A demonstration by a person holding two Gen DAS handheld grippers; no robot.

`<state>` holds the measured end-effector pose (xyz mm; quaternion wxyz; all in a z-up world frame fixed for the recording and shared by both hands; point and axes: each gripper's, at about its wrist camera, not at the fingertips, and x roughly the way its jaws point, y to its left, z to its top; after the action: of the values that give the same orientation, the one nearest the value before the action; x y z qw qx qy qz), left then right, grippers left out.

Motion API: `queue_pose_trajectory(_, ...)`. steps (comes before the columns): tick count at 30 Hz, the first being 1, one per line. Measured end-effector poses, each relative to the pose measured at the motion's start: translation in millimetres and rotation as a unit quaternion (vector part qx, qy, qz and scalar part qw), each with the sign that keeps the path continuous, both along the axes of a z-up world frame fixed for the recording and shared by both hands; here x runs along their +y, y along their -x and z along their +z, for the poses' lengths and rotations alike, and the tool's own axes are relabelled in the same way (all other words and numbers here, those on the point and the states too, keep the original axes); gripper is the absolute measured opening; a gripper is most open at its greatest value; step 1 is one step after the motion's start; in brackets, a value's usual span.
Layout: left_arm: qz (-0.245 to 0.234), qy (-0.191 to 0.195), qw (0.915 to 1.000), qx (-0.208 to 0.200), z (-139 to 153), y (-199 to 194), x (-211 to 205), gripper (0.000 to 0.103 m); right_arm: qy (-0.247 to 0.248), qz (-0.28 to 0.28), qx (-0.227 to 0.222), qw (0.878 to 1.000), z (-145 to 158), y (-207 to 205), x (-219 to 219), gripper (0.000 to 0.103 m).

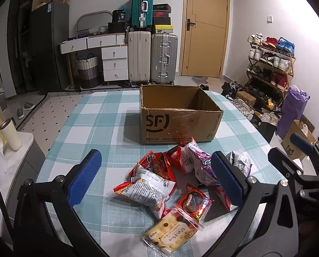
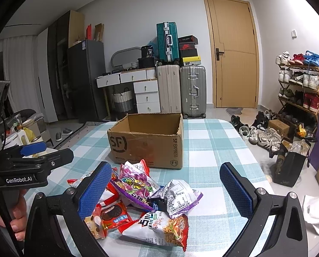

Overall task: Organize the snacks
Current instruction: 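Move both tools toward the snack pile in front of the box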

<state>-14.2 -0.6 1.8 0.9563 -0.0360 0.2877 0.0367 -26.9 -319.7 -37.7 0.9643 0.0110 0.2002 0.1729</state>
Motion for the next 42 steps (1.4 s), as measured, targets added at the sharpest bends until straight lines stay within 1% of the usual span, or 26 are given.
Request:
queue_pose_trajectory(16, -0.004, -0.002, 1.0000, 0.006, 2.8, 2.2, 0.1, 0.102, 0.002, -0.002, -0.002, 1.000, -1.1, 1.1, -0.2, 0.103)
queue_pose_trajectory(24, -0.001, -0.004, 1.0000, 0.008, -1.1, 3.1, 0.8, 0.102, 0.001, -0.001, -0.003, 1.000, -0.5, 2.8, -0.4, 0.103)
queue_pose_trajectory(29, 0.007, -0.012, 0.9999, 0.001, -0.2, 6.3, 0.3, 0.102, 0.001, -0.001, -0.002, 1.000, -0.4, 3.0, -0.4, 0.103)
queue_pose_trajectory(42, 0.006, -0.008, 0.9999, 0.003, -1.4, 8.3, -0.8, 0.102, 0.002, -0.001, -0.001, 1.000, -0.6, 5.3, -1.5, 0.103)
